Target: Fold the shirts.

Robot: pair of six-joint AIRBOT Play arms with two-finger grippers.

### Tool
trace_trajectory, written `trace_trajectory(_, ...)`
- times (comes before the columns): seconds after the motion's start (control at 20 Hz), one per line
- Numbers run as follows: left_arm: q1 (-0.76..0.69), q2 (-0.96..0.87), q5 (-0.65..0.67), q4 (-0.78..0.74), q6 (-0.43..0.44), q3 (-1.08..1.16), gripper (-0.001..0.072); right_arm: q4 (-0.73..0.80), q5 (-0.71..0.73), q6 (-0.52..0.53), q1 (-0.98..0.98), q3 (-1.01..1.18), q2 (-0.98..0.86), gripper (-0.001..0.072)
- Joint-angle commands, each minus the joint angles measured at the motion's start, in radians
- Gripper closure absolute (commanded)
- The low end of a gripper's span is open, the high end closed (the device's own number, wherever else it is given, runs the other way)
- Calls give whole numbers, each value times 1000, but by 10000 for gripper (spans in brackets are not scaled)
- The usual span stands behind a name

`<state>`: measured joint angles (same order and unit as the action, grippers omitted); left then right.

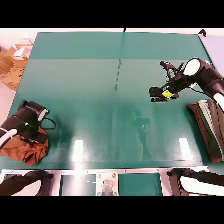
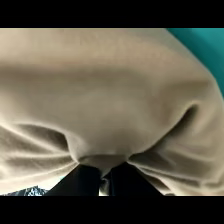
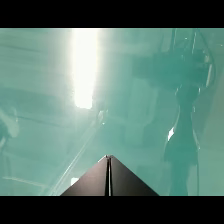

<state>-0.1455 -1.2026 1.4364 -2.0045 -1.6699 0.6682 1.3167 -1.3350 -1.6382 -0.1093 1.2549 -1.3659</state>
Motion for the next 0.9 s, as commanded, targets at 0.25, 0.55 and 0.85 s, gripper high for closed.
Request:
trace_trajectory(0.25, -18, 6, 193, 220, 106, 619, 688, 0, 0, 0, 0, 0, -1, 693)
trace_trajectory(0.55, -301, 1, 1, 534, 89, 938, 688, 0, 0, 0, 0, 0, -1, 693)
trace_trajectory(0.85, -433, -207, -106, 759, 108, 936, 686, 0, 0, 0, 0, 0, -1, 693)
